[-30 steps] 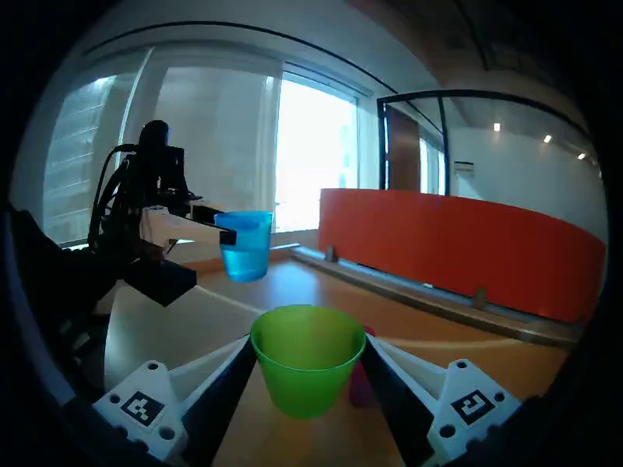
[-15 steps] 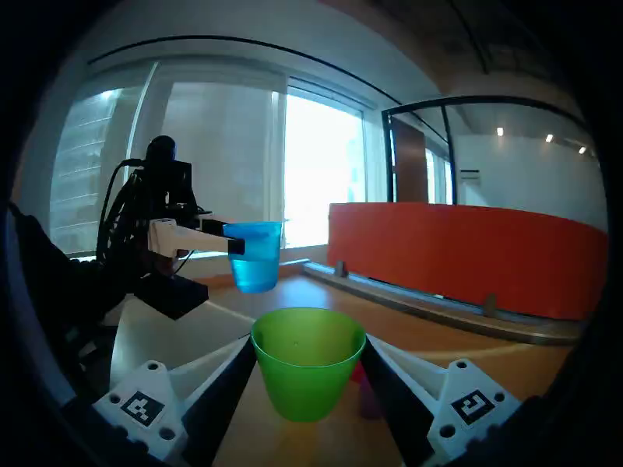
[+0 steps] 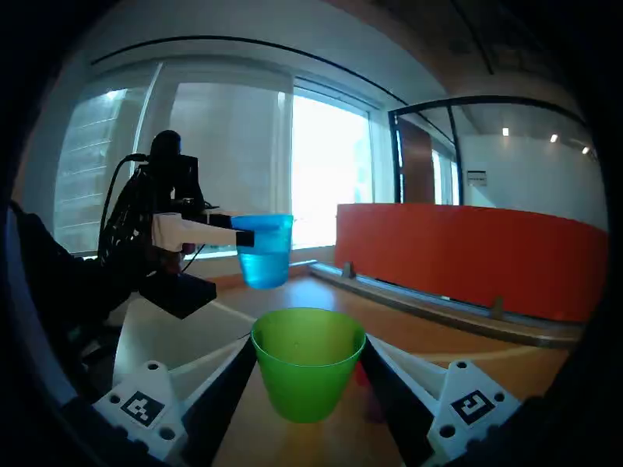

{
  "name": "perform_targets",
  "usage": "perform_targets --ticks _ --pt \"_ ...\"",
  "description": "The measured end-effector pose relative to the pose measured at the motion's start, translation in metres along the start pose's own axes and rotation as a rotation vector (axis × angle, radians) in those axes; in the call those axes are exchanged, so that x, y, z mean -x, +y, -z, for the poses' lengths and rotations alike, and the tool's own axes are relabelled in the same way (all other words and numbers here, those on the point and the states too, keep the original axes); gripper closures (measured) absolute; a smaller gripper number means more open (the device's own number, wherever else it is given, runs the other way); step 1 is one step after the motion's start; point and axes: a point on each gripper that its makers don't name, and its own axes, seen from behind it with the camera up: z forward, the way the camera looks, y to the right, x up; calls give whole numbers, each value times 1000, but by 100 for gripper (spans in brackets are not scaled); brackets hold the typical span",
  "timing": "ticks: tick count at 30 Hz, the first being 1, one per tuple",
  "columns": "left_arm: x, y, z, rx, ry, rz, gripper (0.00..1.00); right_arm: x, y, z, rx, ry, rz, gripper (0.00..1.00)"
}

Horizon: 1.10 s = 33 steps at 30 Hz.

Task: Pour water

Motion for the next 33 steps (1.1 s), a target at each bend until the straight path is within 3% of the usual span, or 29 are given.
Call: perform_targets --ticks 8,20,33 --pt "-14 2 5 -6 23 -54 14 -1 -12 -10 -29 -1 5 7" --pt "-28 -6 14 -59 36 -151 14 -1 -23 -20 -64 -1 8 8" --pt "-46 -4 17 -93 60 -314 14 0 -38 -32 -106 -8 22 8"
